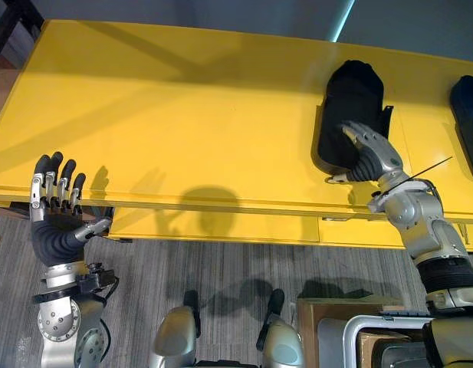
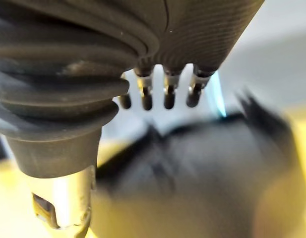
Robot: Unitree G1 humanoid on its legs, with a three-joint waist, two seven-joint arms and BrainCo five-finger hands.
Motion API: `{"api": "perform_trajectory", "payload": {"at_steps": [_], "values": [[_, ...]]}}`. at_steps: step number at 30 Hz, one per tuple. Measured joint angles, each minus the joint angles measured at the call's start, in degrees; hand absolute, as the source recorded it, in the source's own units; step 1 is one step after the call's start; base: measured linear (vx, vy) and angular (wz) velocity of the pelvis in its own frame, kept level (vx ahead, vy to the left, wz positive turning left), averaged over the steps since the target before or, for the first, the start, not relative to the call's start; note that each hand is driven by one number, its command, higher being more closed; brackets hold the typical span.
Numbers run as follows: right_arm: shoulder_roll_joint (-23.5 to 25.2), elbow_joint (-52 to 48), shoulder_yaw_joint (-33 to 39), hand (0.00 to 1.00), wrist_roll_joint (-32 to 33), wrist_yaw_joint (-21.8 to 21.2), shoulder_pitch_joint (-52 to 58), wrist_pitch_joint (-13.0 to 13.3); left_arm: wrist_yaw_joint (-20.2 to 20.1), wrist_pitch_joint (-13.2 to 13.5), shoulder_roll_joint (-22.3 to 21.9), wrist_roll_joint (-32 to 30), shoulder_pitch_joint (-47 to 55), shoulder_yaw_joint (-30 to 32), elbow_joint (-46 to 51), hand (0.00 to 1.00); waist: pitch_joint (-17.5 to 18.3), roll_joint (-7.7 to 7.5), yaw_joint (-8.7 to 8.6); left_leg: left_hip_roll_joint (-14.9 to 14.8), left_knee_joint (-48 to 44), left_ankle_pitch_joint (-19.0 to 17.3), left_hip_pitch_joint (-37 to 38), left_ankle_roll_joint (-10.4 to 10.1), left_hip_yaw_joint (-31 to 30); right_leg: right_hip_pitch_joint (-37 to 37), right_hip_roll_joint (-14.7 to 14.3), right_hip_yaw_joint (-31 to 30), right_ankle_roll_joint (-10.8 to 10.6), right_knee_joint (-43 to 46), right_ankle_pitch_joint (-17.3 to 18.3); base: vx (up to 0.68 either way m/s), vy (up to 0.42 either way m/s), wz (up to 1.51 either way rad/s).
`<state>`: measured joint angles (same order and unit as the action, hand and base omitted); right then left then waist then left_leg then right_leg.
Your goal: Walk over and take plastic housings, then place them on the shelf
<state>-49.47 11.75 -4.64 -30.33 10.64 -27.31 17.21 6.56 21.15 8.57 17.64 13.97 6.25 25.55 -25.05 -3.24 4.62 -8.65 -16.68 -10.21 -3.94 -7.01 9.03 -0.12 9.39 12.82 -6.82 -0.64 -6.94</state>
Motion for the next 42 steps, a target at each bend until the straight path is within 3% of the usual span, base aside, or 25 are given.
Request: {"api": "perform_trajectory", "payload": {"at_steps": [2, 5, 9, 12, 14, 15, 20, 28, 42], "values": [[1.48, -5.09, 2.80, 0.00, -2.61, 4.86, 0.06, 0.09, -0.01, 0.00, -0.06, 0.03, 0.39, -0.93, -0.07, 0.00, 0.07, -0.05, -0.64, 0.01, 0.14, 0.01, 0.09, 0.00, 0.24, -0.04, 0.00, -0.20, -0.11, -0.17, -0.10, 0.00, 0.008, -0.05], [6.58, -14.38, 6.90, 0.00, -2.17, 8.14, 2.36, 0.64, 0.04, -0.01, -0.15, 0.47, 0.77, -1.83, -0.51, 0.00, 0.30, 0.13, -0.81, -0.11, 0.46, 0.01, 0.64, -0.01, 0.79, 0.00, -0.14, -0.67, -0.13, -0.32, -0.11, 0.01, 0.003, -0.09], [13.81, -25.26, 6.57, 0.00, 0.75, 2.47, 10.37, -0.39, 0.21, -0.09, -0.31, 0.45, 0.84, -3.19, -1.76, 0.00, 2.33, 0.16, -1.25, -0.15, 1.08, 0.01, 0.90, -0.01, 1.05, 0.04, -0.27, -0.81, -0.13, -0.85, -0.11, 0.03, 0.001, -0.03], [16.57, -27.00, 6.28, 0.00, 0.27, -2.84, 17.06, -4.30, 1.94, -0.28, -0.32, 0.45, 1.41, -2.85, -1.77, 0.00, 3.55, 0.19, -2.40, -0.09, 1.19, 0.01, 0.92, -0.01, 1.14, 0.00, -0.23, -0.89, -0.12, -0.92, -0.10, 0.00, 0.000, 0.00], [16.62, -26.96, 6.11, 0.00, 0.34, -4.71, 19.16, -5.37, 2.17, -0.41, -0.33, 0.44, 1.60, -2.84, -1.77, 0.00, 3.56, 0.20, -2.56, -0.12, 1.19, 0.01, 0.91, -0.01, 1.27, -0.18, -0.27, -1.16, -0.14, -0.92, -0.11, -0.04, 0.001, -0.07], [16.63, -26.96, 6.03, 1.00, 1.17, -6.50, 20.45, -5.97, 2.27, -0.54, -0.33, 0.41, 1.91, -2.84, -1.77, 0.00, 3.60, 0.26, -2.62, -0.19, 1.19, 0.01, 0.92, -0.01, 1.63, -0.41, -0.36, -1.61, -0.18, -0.92, -0.14, -0.05, 0.000, -0.15], [17.26, -27.18, 6.18, 1.00, 14.65, -13.05, 24.95, -7.70, 2.59, -1.36, -0.35, 0.41, 2.53, -2.46, -1.75, 0.00, 5.01, 0.83, -3.21, -0.29, 1.30, 0.01, 0.92, -0.01, 2.49, -0.95, -0.39, -2.12, -0.30, -0.93, -0.33, -0.01, 0.001, -0.07], [24.98, -28.53, 6.89, 1.00, 20.50, -14.12, 33.04, -10.10, 2.55, -2.56, -0.67, 0.38, 4.23, -2.44, -1.26, 0.00, 5.29, 0.87, -4.24, -0.37, 1.30, -0.02, 1.08, -0.01, 3.05, -1.17, -0.46, -2.81, -0.31, -0.92, -0.35, -0.01, 0.002, -0.03], [29.41, -19.98, 6.82, 1.00, 20.16, -1.07, 26.47, -10.13, 3.27, -5.04, -2.37, 0.27, 3.98, -4.64, 0.29, 0.00, 6.47, 1.83, -4.25, -0.31, 1.13, -0.02, 0.92, 0.04, 3.39, -1.59, -0.35, -3.29, -0.37, -0.87, -0.70, -0.01, 0.004, -0.03]]}}
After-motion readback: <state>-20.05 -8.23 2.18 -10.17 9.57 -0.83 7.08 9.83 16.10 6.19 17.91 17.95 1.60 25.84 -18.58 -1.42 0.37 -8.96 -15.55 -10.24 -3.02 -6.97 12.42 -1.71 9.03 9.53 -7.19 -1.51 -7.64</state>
